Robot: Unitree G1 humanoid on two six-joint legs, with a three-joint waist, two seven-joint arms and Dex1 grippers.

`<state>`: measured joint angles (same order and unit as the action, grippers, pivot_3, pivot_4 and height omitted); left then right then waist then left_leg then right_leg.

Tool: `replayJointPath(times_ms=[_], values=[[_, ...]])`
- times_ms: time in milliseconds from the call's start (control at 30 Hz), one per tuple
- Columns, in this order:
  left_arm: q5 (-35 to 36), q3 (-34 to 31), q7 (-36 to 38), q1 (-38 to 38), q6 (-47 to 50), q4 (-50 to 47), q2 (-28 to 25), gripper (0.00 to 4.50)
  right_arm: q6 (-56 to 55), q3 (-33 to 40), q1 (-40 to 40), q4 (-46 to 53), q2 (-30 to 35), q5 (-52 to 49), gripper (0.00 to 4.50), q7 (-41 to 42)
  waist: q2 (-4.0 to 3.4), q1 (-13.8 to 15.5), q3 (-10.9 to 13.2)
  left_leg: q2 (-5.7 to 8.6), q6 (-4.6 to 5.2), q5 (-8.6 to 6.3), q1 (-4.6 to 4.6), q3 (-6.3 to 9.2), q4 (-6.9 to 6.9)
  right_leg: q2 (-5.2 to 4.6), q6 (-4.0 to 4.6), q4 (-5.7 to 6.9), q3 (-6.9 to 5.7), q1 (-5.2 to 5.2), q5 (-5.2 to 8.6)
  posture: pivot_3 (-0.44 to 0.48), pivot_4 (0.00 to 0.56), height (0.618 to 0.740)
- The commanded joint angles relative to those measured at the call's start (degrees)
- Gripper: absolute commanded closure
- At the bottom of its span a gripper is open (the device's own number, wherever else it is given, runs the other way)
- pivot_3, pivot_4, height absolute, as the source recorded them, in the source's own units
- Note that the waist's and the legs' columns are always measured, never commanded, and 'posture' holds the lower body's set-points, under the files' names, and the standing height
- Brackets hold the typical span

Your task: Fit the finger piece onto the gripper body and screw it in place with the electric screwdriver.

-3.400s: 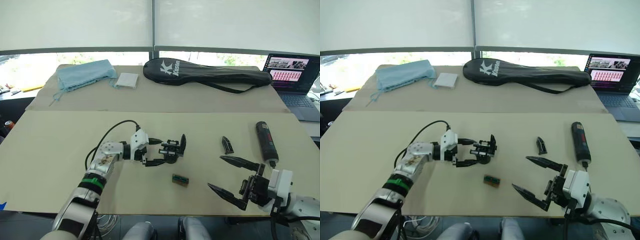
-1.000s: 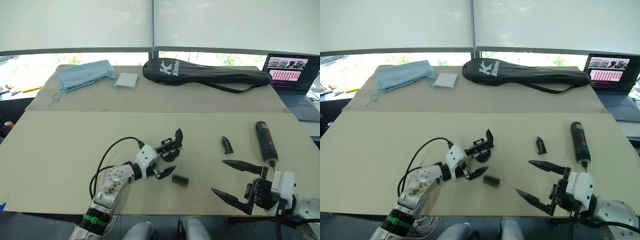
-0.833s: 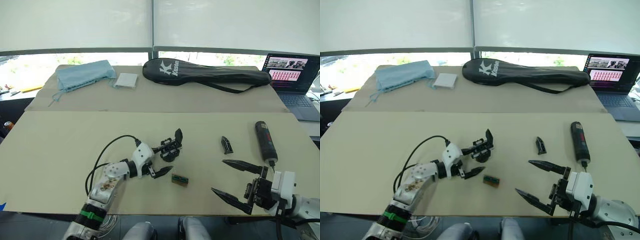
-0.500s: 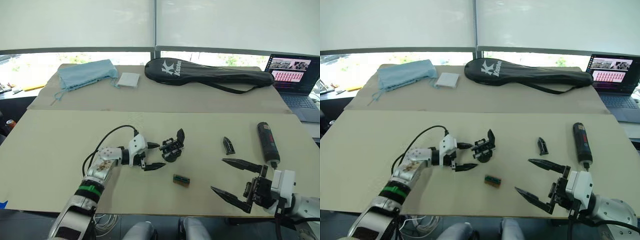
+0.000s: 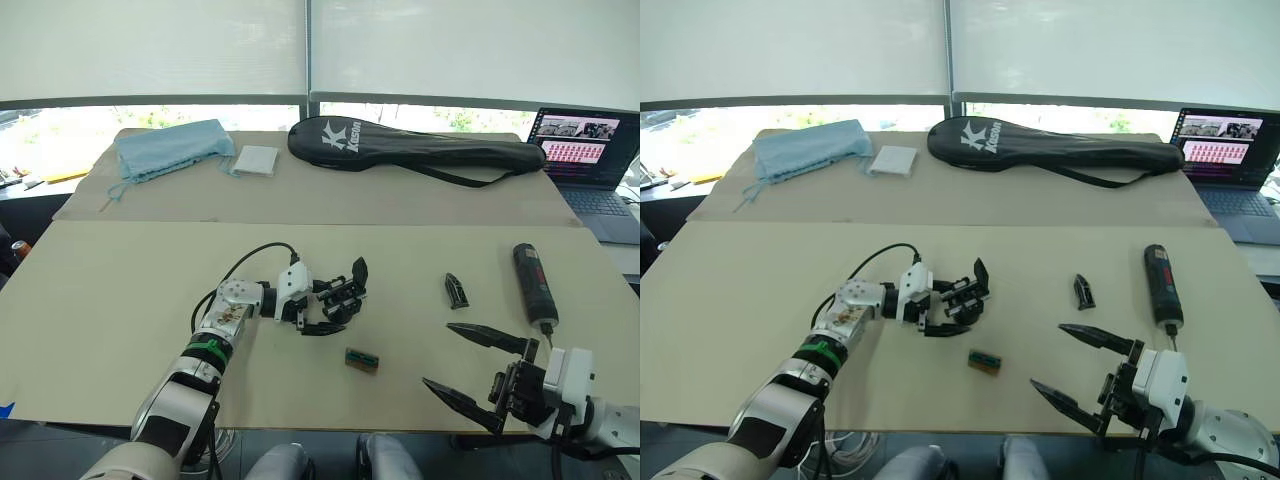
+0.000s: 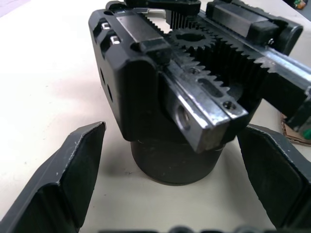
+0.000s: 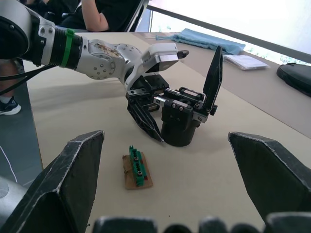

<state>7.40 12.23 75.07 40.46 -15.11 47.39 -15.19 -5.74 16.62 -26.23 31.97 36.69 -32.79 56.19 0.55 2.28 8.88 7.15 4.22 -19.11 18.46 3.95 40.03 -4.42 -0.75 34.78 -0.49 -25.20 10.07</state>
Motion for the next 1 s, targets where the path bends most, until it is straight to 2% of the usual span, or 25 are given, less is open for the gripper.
replayJointPath(times_ms=[33,67,100,267,400,500,567,800,1000], values=[[0.4,-0.2,2.4,-0.7,-0.7,-0.5,-0.1,1.78,-0.5,1.4,-0.2,2.1,-0.1,-0.4,0.00,-0.3,0.00,0.0,0.0,0.00,0.04,0.02,0.00,0.00,0.00,0.00,0.00,0.00,0.00,0.00,0.00,0.000,0.150,0.740],[0.7,-0.4,2.8,-1.0,-0.2,-1.1,0.0,2.15,-0.5,1.3,-0.1,2.0,-0.1,-0.4,0.00,-0.3,0.00,0.0,0.0,0.00,0.05,0.02,0.00,0.00,-0.01,0.00,0.00,0.00,0.00,-0.01,0.00,0.000,0.150,0.740],[0.9,-0.7,2.7,-1.2,0.2,-1.5,0.1,2.23,-0.5,1.3,0.0,1.9,0.0,-0.4,0.00,-0.2,0.00,0.0,0.0,0.00,0.06,0.01,0.00,0.00,-0.01,0.01,0.00,-0.01,0.00,-0.01,0.00,0.000,0.150,0.740],[1.0,-2.6,-2.3,-3.8,0.3,-5.9,0.4,2.22,-0.3,0.3,1.1,1.4,0.1,-0.1,0.00,0.0,0.00,-0.1,0.0,0.00,0.10,0.00,0.00,0.00,-0.01,0.01,0.00,-0.02,0.03,-0.02,0.00,0.000,0.150,0.740],[1.6,-3.7,-9.0,-9.6,7.0,-19.9,0.1,2.22,-0.1,0.2,1.9,0.7,0.3,-0.4,0.00,0.3,0.00,-0.2,0.0,-0.01,0.09,0.00,0.01,0.00,-0.02,0.01,0.00,0.00,0.09,-0.04,0.00,0.000,0.150,0.740],[-0.8,-3.5,-18.9,-16.7,15.1,-36.4,0.3,2.22,-0.3,0.1,2.1,0.4,0.3,-0.4,0.00,0.7,0.00,-0.1,0.0,-0.01,0.09,0.00,0.04,0.00,-0.04,0.02,0.01,-0.01,0.12,-0.08,0.00,0.000,0.150,0.740],[-2.3,-2.6,-23.1,-19.3,17.9,-42.7,0.9,2.22,-0.3,-0.2,2.3,0.1,0.1,-0.3,0.00,0.9,0.01,0.0,0.0,-0.01,0.09,0.00,0.08,-0.01,-0.03,0.02,0.01,-0.01,0.13,-0.10,0.00,0.000,0.150,0.740],[-4.3,-0.1,-34.7,-24.7,26.9,-52.0,5.7,2.22,-0.1,-0.8,3.4,-0.3,0.0,-0.2,0.00,1.1,0.02,0.2,0.0,0.00,0.00,-0.06,0.08,0.00,-0.03,0.02,-0.01,-0.02,0.09,-0.08,0.01,0.000,0.150,0.740],[-4.4,1.3,-38.5,-25.7,28.6,-52.0,7.5,2.22,-0.1,-0.7,3.6,-0.4,0.3,-0.4,0.00,1.4,0.03,0.0,0.0,-0.02,-0.06,-0.08,0.08,0.00,-0.04,0.02,-0.01,0.00,0.10,-0.10,0.01,0.000,0.150,0.740]])
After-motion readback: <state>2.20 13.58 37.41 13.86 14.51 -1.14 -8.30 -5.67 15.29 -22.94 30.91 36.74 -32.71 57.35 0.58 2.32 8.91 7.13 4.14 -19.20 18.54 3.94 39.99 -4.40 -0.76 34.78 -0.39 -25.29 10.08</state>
